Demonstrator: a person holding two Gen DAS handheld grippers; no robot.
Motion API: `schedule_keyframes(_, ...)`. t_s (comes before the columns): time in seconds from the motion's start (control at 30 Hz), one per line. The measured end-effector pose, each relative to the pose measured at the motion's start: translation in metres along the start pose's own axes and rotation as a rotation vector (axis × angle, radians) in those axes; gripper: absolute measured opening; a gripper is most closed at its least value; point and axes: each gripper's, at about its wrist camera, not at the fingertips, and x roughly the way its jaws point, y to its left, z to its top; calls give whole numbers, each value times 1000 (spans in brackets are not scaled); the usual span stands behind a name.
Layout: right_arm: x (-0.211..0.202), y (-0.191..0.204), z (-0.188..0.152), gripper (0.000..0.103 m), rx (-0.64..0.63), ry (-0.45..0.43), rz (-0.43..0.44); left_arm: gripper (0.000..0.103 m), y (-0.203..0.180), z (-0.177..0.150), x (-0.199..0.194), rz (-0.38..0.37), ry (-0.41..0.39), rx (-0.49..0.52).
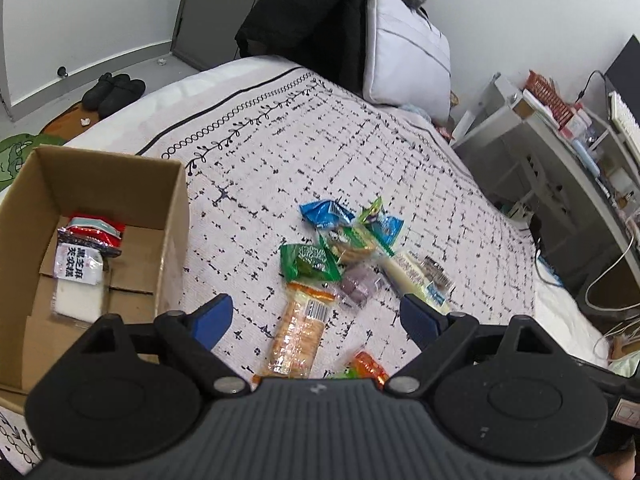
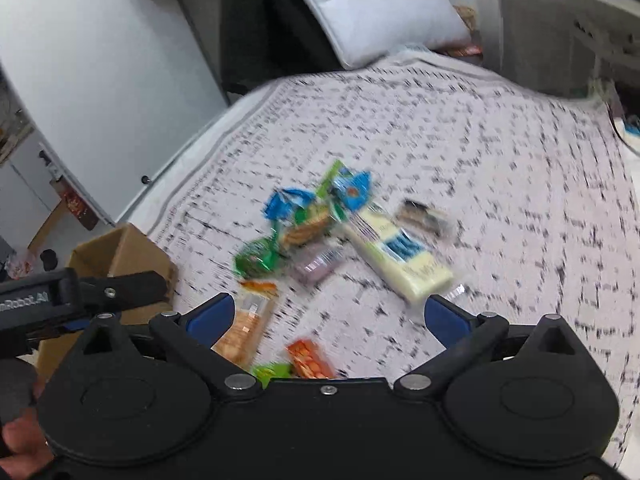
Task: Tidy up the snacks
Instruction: 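Move both tools back over the snack pile toward the green packet and orange candy, then grasp the green packet with the left tool while the right tool grasps the orange candy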
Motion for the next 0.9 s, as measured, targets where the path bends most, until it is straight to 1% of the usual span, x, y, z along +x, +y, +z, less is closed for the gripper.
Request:
schedule_keyframes(0.07, 6, -7, -3, 100, 29, 22, -29, 89, -2, -4, 5, 7, 7, 7)
schedule_keyframes(0.13, 12, -14, -3, 95, 51, 37, -41, 88, -5, -8, 11, 14, 23, 18)
schedule_keyframes(0.17, 14, -17, -3, 93, 67, 50, -39, 87, -7, -11, 14, 22, 37, 28)
schedule_keyframes(0.2, 16, -19, -4, 89, 78, 62, -31, 86, -9, -14, 17, 27, 51, 37)
schedule_keyframes(0.23, 18, -21, -6, 86, 86, 77, -18, 83, -10, -16, 20, 30, 67, 45)
schedule_keyframes(0.3, 22, -23, -8, 85, 89, 99, 7, 78, -12, -22, 27, 27, 104, 46)
schedule_keyframes(0.43, 28, -24, -11, 80, 89, 127, 47, 66, -9, -30, 38, 29, 166, 12)
schedule_keyframes(0.47, 30, -24, -11, 80, 91, 133, 57, 63, -9, -32, 42, 34, 178, 6)
schedule_keyframes(0.6, 33, -26, -11, 79, 103, 143, 94, 59, -10, -39, 53, 49, 215, -6)
schedule_keyframes(0.73, 39, -29, -12, 79, 115, 157, 111, 53, -9, -47, 65, 45, 270, -47)
schedule_keyframes(0.9, 42, -27, -14, 79, 100, 176, 148, 53, -12, -54, 75, 48, 286, -75)
